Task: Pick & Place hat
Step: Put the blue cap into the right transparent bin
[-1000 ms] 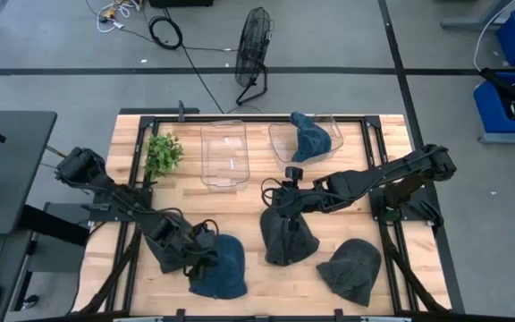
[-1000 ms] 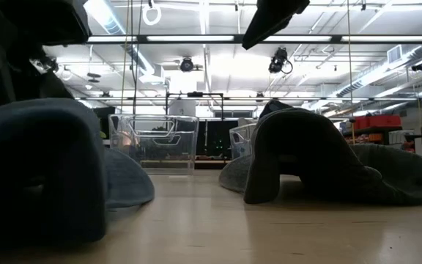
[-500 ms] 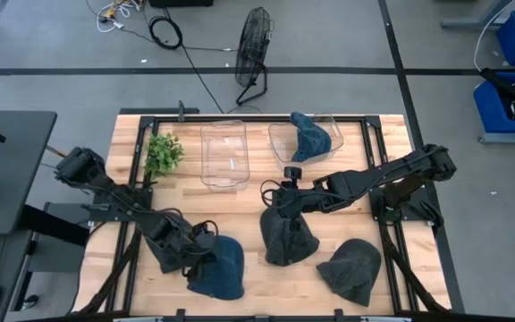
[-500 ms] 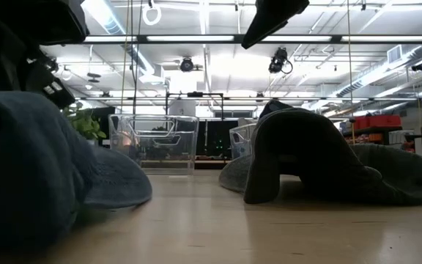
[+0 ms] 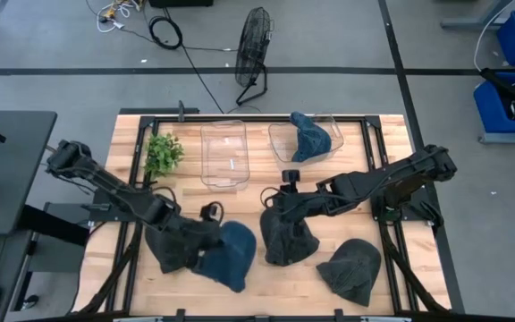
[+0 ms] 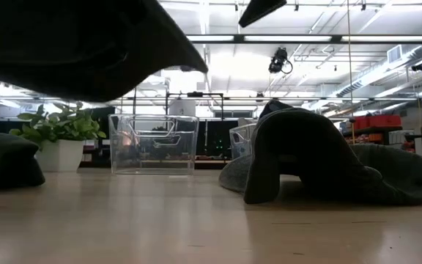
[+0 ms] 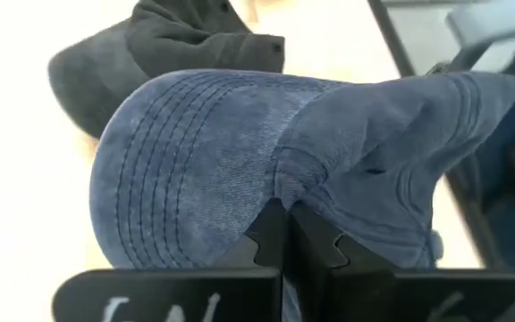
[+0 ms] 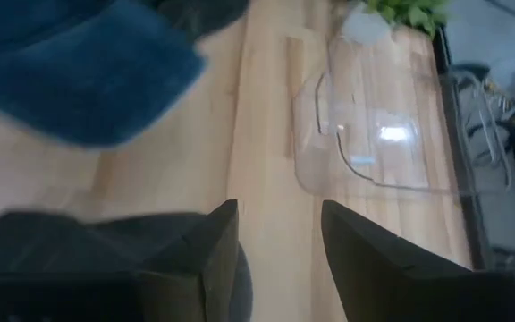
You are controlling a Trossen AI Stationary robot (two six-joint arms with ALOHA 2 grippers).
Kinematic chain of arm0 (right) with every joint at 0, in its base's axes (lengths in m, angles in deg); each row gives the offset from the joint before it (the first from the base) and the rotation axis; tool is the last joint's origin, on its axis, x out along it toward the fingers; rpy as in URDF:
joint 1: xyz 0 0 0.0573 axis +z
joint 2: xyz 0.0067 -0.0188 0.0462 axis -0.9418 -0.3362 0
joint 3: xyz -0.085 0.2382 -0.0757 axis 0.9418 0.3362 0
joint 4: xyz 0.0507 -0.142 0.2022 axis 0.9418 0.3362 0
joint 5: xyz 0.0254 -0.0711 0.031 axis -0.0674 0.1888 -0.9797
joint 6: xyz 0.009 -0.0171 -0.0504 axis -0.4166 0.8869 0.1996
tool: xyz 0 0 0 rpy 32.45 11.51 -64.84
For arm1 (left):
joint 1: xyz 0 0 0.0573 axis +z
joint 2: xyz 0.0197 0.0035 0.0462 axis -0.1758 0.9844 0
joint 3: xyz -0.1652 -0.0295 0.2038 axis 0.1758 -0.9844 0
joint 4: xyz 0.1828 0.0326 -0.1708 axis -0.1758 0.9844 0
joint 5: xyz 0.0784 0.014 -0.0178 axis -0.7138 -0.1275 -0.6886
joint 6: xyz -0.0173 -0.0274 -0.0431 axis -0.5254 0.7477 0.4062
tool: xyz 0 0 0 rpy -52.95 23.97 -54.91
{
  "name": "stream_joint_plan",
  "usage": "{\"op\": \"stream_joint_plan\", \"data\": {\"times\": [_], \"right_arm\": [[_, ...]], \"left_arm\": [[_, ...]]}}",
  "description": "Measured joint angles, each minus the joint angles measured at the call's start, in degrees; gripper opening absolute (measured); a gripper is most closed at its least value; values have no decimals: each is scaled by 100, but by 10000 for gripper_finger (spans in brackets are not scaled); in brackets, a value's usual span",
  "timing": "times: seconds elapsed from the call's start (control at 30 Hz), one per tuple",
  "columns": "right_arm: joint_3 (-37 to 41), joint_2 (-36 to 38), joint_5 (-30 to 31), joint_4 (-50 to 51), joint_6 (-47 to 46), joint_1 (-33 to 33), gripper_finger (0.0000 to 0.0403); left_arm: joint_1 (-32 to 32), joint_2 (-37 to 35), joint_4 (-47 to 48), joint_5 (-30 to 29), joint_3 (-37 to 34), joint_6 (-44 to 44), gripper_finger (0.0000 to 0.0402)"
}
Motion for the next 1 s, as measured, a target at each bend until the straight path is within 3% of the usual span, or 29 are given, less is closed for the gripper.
{"op": "stream_joint_plan", "data": {"times": [0.3, 0.7, 0.77, 0.93, 1.0], "right_arm": [[-18, 0, -140, 200, 791, 111, 168], [-20, 0, -148, -838, 2502, 488, 168], [-22, -25, -142, -1199, 2016, 458, 168], [-34, -106, -126, -1948, -400, 101, 168], [-31, -135, -115, -1955, -798, -44, 168]], "left_arm": [[607, -75, 615, 564, 770, -1575, 8], [1669, -73, 757, 583, 944, -1437, 9], [1847, -73, 647, 579, 944, -1433, 9], [2156, -73, 545, 569, 944, -1548, 9], [2244, -73, 562, 623, 944, -1753, 9]]}}
